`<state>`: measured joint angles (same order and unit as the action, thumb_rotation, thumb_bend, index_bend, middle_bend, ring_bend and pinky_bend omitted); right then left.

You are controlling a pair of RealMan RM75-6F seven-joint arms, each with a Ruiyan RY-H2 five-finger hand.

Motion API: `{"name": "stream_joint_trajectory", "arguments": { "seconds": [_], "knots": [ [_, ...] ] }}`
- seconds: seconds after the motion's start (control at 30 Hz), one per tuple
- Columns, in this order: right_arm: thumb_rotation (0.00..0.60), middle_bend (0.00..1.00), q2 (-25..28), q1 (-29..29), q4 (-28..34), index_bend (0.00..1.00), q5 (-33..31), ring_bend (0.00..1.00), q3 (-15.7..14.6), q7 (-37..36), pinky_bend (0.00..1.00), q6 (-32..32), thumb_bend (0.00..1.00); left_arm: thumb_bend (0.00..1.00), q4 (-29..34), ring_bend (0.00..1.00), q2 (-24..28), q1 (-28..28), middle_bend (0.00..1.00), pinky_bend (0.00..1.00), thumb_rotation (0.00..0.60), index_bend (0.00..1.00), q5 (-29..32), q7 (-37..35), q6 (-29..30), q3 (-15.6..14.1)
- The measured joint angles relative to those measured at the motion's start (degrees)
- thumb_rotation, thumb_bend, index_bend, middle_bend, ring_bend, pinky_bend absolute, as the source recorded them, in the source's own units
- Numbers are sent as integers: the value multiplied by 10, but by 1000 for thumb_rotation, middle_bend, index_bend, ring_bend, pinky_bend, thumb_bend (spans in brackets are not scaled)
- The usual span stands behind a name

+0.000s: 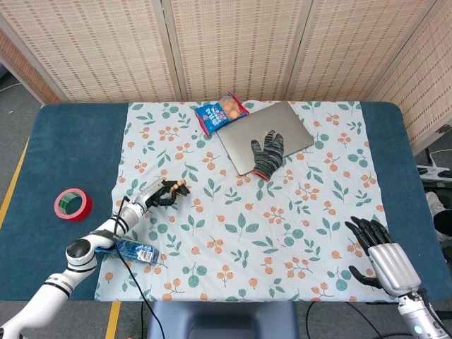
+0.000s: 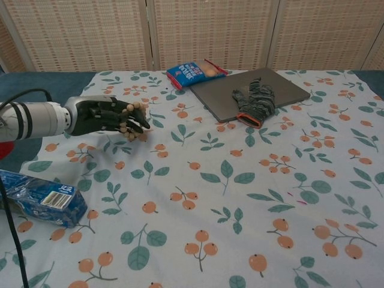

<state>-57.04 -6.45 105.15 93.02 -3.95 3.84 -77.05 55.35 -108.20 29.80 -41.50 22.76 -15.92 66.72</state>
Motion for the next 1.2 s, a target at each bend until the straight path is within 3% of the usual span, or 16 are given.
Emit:
{"name": "stream_joint_trajectory", "arguments": {
  "seconds": [0.27,0.43,0.7,0.8,0.9,1.2],
  "knots": [
    [600,0,1,1,1,0,3,0,-1,-2,0,-2,227,1000,49,134,-1,-19,303,225,600,445,-59,32,50,-22],
    [600,0,1,1,0,0,4,0,-1,-3,0,-2,226,1000,81,97,12,-29,271,196,600,384,-111,44,85,-64],
    [600,0,2,2,1,0,6,0,-1,-5,0,-5,226,994,120,0,28,-41,145,27,600,193,-186,40,140,-131],
    [600,0,2,1,0,0,5,0,-1,-5,0,-4,226,806,132,0,30,-45,54,3,600,65,-214,37,153,-139],
    [600,0,2,1,0,0,5,0,-1,-4,0,-2,226,637,142,0,30,-52,1,0,600,3,-247,34,177,-147],
    [600,0,0,1,1,0,7,0,-2,0,0,-2,226,560,195,0,38,-81,2,9,600,9,-363,-47,273,-177]
  ]
}}
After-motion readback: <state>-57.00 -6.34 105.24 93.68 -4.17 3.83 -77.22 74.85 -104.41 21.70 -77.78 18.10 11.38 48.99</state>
